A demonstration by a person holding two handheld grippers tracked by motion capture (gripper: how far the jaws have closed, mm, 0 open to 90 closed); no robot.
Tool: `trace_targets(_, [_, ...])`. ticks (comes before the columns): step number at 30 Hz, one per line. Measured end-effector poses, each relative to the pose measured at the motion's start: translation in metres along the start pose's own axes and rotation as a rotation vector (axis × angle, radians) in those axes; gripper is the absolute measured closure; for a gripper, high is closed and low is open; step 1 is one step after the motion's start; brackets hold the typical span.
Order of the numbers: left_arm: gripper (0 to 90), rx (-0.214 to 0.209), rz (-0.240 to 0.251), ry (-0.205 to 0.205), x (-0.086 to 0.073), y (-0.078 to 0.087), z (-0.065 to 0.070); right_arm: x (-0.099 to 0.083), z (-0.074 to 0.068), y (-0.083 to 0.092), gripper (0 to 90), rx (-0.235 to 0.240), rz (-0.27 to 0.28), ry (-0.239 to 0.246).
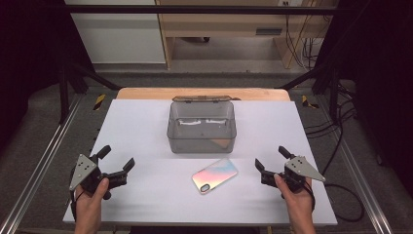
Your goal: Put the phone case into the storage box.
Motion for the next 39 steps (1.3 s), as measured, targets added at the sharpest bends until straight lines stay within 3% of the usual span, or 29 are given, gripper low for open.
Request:
trace_targets(7, [1.4, 0.001, -0.012, 0.011, -0.001, -0.003, 0.001, -0.003, 0.004, 0.001, 5.2, -0.025, -0.035, -0.01])
trace_targets(12, [1.4, 0.008, -0.027, 0.017, -0.003, -0.003, 0.001, -0.004, 0.004, -0.001, 4.9, -0.072, -0.077, -0.009])
trace_targets(15, [1.5, 0.015, -0.041, 0.029, -0.005, -0.005, 0.002, -0.008, 0.003, -0.003, 5.5, -0.117, -0.13, 0.0])
trace_targets(19, [1.4, 0.016, -0.053, 0.009, -0.005, -0.007, 0.003, -0.01, -0.001, -0.008, 5.5, -0.117, -0.167, -0.007])
trace_targets(24, [1.4, 0.022, -0.06, 0.012, -0.005, -0.007, 0.004, -0.012, -0.005, -0.014, 9.0, -0.119, -0.212, -0.015])
trace_targets(29, [1.4, 0.012, -0.068, 0.004, -0.006, -0.008, 0.008, -0.011, -0.012, -0.027, 27.9, -0.09, -0.306, -0.008])
trace_targets(34, [1.4, 0.008, -0.077, -0.007, -0.007, -0.009, 0.01, -0.01, -0.017, -0.04, 49.5, -0.067, -0.367, 0.004])
trace_targets(35, [1.4, 0.008, -0.077, -0.007, -0.007, -0.009, 0.01, -0.01, -0.017, -0.04, 49.5, -0.067, -0.367, 0.004])
trace_targets(36, [1.4, 0.007, -0.077, -0.009, -0.007, -0.009, 0.011, -0.01, -0.017, -0.043, 54.3, -0.068, -0.378, 0.013])
trace_targets(37, [1.4, 0.006, -0.077, -0.01, -0.007, -0.009, 0.011, -0.011, -0.019, -0.048, 64.7, -0.052, -0.384, 0.006])
trace_targets(39, [1.4, 0.007, -0.078, -0.011, -0.007, -0.009, 0.012, -0.013, -0.022, -0.052, 74.3, -0.044, -0.39, 0.002])
Point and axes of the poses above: each handheld gripper's, and its own axes: y roughly backward along the jaws, x roughly out of its top, z roughly to its right, the point moved 3 cm from there along -y, roughly forward along the jaws
